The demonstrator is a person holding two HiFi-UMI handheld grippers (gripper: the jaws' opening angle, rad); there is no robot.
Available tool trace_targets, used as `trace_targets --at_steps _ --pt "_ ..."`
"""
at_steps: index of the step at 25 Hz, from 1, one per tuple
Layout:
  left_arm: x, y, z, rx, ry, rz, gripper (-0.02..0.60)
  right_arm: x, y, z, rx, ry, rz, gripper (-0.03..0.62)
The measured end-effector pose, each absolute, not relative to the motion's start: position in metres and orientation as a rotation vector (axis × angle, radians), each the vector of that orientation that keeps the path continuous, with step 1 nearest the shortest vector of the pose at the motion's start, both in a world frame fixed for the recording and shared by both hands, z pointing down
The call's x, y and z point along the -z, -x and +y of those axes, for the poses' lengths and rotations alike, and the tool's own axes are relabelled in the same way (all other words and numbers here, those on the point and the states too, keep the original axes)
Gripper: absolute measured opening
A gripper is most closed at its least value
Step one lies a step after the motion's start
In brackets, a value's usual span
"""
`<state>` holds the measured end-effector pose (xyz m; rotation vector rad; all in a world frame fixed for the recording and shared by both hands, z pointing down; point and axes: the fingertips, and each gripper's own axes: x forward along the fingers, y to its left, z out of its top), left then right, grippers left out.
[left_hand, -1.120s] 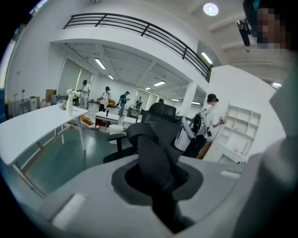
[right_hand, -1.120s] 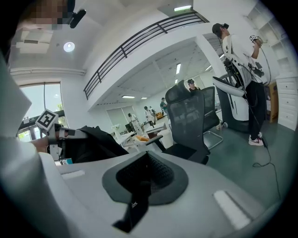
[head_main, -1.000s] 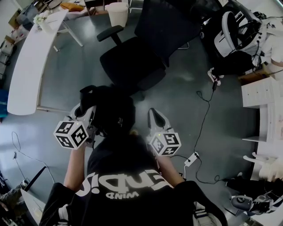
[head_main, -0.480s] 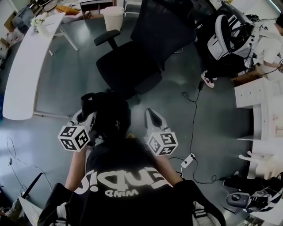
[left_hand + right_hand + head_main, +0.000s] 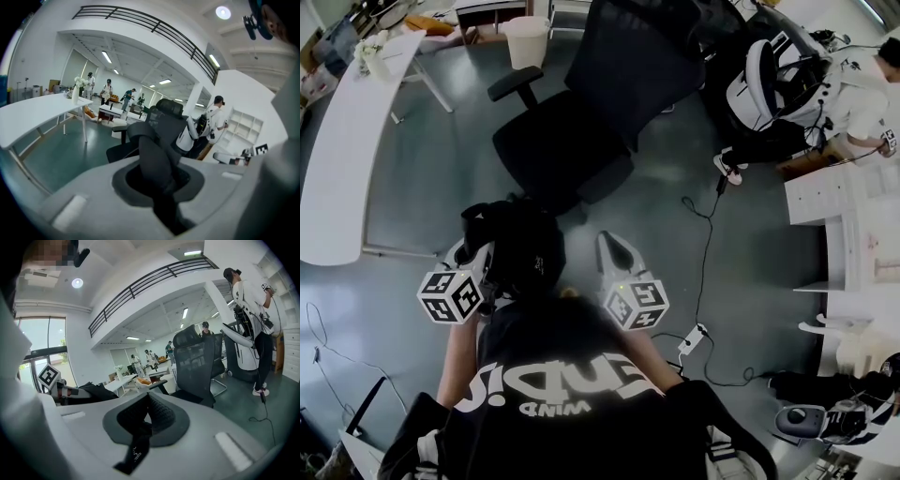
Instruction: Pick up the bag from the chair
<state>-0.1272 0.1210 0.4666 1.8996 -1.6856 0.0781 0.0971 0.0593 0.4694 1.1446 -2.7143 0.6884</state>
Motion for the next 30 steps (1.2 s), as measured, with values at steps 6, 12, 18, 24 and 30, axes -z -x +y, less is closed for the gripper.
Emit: trace_targets --at_steps 6,12,18,24,30 --pt "-0.468 0.131 0.124 -0.084 -1.894 -1.693 0.052 -0.475 -0.091 0.064 -0.676 -1.114 -2.716 0.002" --pt "-0.466 0.134 0.127 -0.089 -1.891 -1.699 0.052 -0.476 -0.084 0.066 -0.683 -1.094 -2.72 0.002" --pt "-0.462 0.136 0.126 -0.082 -1.884 -1.697 0.052 -0.474 -0.081 0.063 -0.687 -1.085 -2.719 0.002" --pt "-0.462 0.139 0.126 -0.09 -1.885 -1.693 0.052 -0.473 -0.076 0.066 -0.691 -1.087 -2.719 0.002" --pt "-0.465 0.144 0.127 -0.098 -1.883 -1.696 0.052 -0.476 -0.072 0.066 -0.689 -1.09 -2.715 0.002"
